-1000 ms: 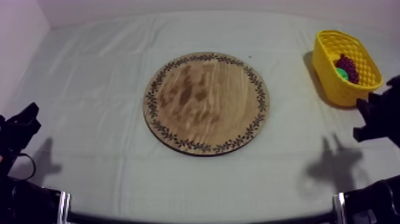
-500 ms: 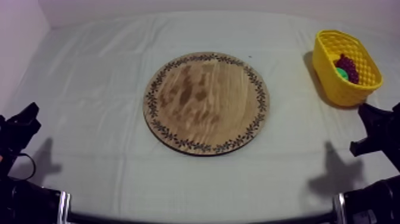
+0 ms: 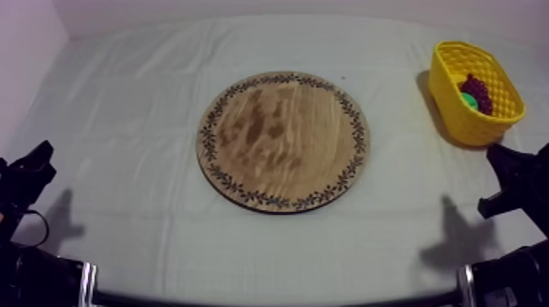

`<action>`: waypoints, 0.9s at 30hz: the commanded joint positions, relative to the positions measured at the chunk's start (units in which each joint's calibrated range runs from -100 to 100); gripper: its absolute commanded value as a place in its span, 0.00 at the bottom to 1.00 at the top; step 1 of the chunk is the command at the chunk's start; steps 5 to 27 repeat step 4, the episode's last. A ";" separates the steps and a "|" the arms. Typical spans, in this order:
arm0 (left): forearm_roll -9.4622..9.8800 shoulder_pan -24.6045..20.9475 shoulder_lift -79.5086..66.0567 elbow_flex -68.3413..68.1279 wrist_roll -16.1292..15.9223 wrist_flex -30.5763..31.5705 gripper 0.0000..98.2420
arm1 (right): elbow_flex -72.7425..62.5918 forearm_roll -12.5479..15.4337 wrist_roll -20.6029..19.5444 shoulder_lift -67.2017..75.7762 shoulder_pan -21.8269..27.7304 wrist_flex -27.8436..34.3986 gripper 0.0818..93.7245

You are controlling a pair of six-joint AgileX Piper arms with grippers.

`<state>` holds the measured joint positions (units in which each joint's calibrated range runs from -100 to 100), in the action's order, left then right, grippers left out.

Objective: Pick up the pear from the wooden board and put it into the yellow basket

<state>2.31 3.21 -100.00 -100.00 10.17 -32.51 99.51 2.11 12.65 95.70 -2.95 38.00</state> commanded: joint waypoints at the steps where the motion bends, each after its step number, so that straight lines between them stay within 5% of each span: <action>1: 0.01 0.02 0.00 0.00 0.01 0.01 0.00 | 0.05 -0.02 0.12 0.04 -0.09 -0.25 0.00; 27: 0.01 0.02 0.00 0.00 0.01 0.01 0.00 | 0.05 -0.01 0.25 0.05 -0.16 -0.25 0.00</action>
